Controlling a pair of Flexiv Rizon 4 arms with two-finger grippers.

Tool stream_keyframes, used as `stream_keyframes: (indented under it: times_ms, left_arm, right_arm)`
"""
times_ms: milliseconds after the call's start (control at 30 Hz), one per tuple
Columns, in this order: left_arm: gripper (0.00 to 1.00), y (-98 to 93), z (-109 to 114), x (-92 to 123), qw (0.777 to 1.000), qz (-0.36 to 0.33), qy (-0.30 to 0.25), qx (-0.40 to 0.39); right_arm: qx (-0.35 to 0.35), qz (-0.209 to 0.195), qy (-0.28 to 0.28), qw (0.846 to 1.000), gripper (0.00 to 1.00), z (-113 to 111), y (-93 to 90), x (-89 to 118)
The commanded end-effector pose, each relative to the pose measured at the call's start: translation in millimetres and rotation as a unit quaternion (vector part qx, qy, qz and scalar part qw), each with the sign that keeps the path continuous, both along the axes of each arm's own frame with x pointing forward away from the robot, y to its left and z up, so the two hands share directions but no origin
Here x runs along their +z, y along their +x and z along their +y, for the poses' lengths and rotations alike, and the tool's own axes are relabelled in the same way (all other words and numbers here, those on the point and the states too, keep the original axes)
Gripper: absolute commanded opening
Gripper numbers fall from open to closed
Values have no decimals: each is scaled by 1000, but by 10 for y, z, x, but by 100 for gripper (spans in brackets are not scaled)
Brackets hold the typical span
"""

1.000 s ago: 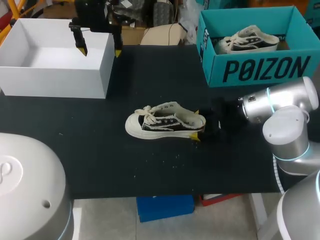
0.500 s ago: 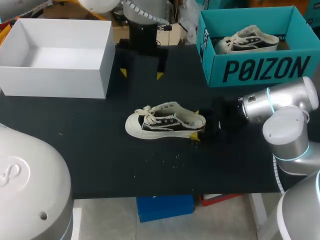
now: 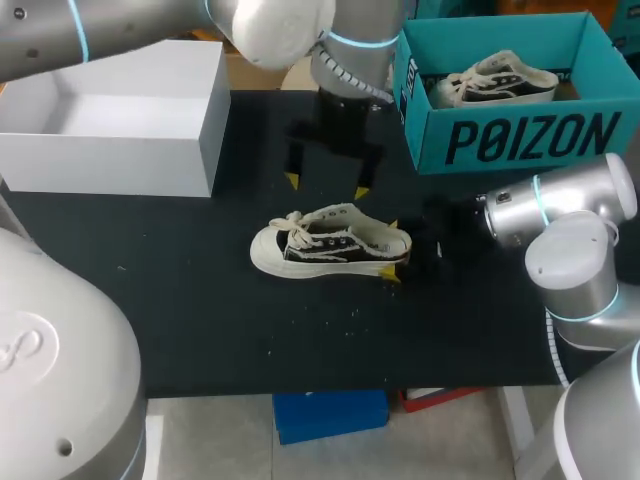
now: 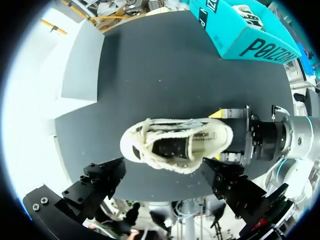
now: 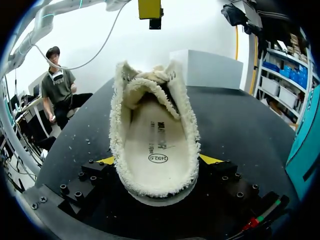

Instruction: Take the shoe out of the shoebox, open the shoe tongue, remove and reinsert the insole, then place the shoe into the shoebox

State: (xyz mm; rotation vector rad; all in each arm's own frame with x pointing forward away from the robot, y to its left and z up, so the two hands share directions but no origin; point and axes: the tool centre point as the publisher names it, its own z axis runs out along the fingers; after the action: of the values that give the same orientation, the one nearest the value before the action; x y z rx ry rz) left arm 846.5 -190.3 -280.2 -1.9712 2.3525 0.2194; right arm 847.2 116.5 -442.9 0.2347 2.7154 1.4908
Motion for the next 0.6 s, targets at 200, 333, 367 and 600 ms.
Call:
stream_keyframes:
  times_ms: [200, 333, 367, 600]
  left_arm:
    - [100, -6, -279, -385, 999, 21, 42, -20]
    - [100, -14, -304, -519, 998, 24, 57, -20]
    - [100, -16, -311, -553, 998, 25, 58, -20]
    - [100, -29, -329, -755, 996, 19, 84, -10]
  right_arm:
    - [-1, 0, -1, 1000, 0, 13, -2, -14]
    - [-1, 0, -1, 1000, 0, 13, -2, -14]
    - [-1, 0, -1, 1000, 0, 13, -2, -14]
    - [-1, 0, -1, 1000, 0, 13, -2, -14]
